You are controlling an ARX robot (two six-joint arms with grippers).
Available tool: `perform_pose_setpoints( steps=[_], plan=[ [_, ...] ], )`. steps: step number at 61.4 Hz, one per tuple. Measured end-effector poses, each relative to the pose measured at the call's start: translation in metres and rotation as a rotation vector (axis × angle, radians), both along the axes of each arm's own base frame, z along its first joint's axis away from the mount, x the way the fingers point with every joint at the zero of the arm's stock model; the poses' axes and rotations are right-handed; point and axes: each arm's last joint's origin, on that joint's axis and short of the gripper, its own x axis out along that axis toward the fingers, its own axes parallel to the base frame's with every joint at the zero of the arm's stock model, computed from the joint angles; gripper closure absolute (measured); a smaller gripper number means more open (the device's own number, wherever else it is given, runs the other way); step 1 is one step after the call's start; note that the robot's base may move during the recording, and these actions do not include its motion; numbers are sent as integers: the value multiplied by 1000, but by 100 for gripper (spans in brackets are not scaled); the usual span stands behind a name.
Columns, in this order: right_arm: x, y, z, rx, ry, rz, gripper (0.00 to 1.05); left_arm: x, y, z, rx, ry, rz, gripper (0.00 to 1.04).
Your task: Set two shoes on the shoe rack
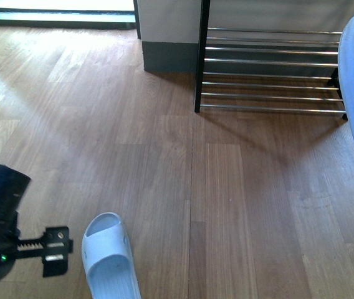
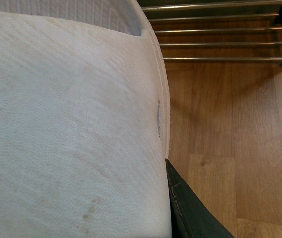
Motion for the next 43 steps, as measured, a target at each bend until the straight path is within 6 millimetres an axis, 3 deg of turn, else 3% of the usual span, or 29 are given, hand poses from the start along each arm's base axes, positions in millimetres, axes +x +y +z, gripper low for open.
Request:
perform_pose_setpoints(
  steps=[13,33,43],
  plan=[
    [0,0,0,0,0,0,103,10,-19,-36,-7,84,-115,9],
    [0,0,0,0,0,0,103,24,-25,-92,-8,157,-98,9],
    [0,0,0,0,0,0,103,30,-24,-106,-12,146,-60,9]
  ],
)
